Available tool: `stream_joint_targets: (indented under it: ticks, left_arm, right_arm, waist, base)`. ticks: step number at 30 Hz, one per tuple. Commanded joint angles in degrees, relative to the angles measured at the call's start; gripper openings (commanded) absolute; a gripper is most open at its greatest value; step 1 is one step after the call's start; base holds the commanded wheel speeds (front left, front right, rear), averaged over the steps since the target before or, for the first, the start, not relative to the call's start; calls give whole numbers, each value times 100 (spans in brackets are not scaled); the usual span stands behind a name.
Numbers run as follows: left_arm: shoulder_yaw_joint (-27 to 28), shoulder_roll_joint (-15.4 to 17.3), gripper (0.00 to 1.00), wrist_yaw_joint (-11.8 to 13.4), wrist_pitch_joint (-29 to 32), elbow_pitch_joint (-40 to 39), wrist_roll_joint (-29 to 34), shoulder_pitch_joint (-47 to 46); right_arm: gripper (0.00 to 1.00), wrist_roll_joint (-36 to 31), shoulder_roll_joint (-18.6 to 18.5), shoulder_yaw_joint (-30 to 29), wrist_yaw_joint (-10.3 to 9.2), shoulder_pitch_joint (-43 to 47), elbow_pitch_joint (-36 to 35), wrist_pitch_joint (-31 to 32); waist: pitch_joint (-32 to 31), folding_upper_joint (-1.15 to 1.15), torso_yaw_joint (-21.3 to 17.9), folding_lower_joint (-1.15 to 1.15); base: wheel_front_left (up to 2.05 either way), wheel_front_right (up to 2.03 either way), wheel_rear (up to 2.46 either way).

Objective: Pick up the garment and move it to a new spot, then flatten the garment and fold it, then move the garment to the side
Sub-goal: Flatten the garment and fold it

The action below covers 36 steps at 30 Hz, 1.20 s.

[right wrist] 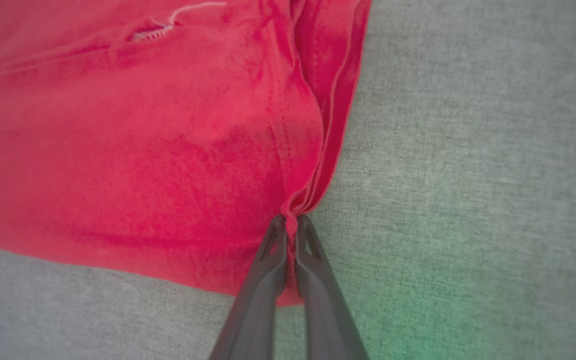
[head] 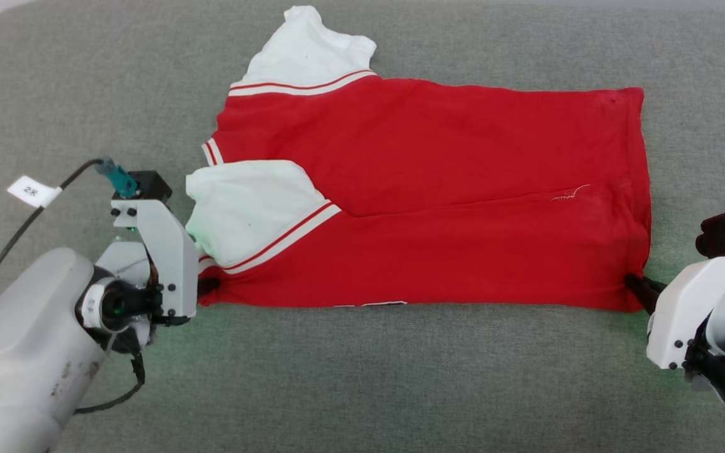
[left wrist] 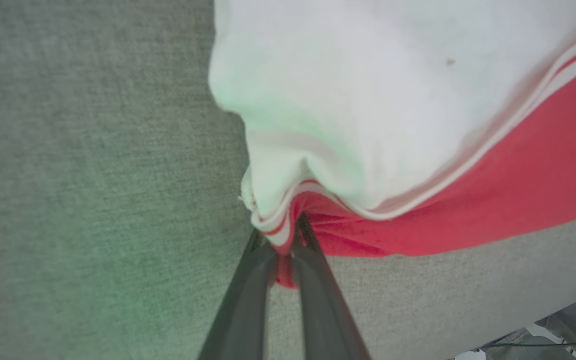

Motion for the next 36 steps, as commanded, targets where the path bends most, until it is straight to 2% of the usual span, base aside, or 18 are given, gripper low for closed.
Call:
stream_joint_targets:
  ticks: [1, 8, 16, 21, 27, 31, 36]
  left_arm:
    - [-54, -154, 0, -29, -125, 115, 32, 65]
    - [8, 80, 0, -97, -138, 59, 57, 32]
    - [8, 527, 0, 19, -87, -571, 190, 132]
    - [-33, 955, 0, 295, 45, -1382, 281, 407]
    - [-108, 1340, 0, 767, 146, -2495, 293, 946]
    - [-190, 1451, 0, 1022, 143, -2952, 225, 1342]
    - [-307, 1420, 0, 1125, 138, -2955, 170, 1662]
  right_arm:
    - [0, 37, -3, 16, -10, -14, 124, 79]
    - [0, 143, -182, -68, -11, -120, -37, 188]
    - [0, 400, -417, -86, -11, 132, -479, 594]
    - [0, 600, -642, -109, -11, 444, -867, 885]
    - [0, 699, -668, -252, -11, 992, -1328, 1220]
    - [0, 726, -537, -319, -11, 1354, -1525, 1317]
    - [0, 659, -370, -274, -11, 1500, -1499, 1190]
  waist:
    - [7, 0, 25, 0]
    - [-57, 0, 5, 0]
    - [-178, 0, 4, 0]
    - [-260, 0, 8, 0]
    - [-335, 0, 11, 0]
    - [-349, 0, -8, 0]
    - [-369, 0, -58, 0]
  base:
    - [0, 0, 0]
    - [0, 0, 0]
    - [0, 0, 0]
    - [0, 0, 0]
    - [0, 0, 0]
    - [0, 0, 0]
    - [0, 0, 0]
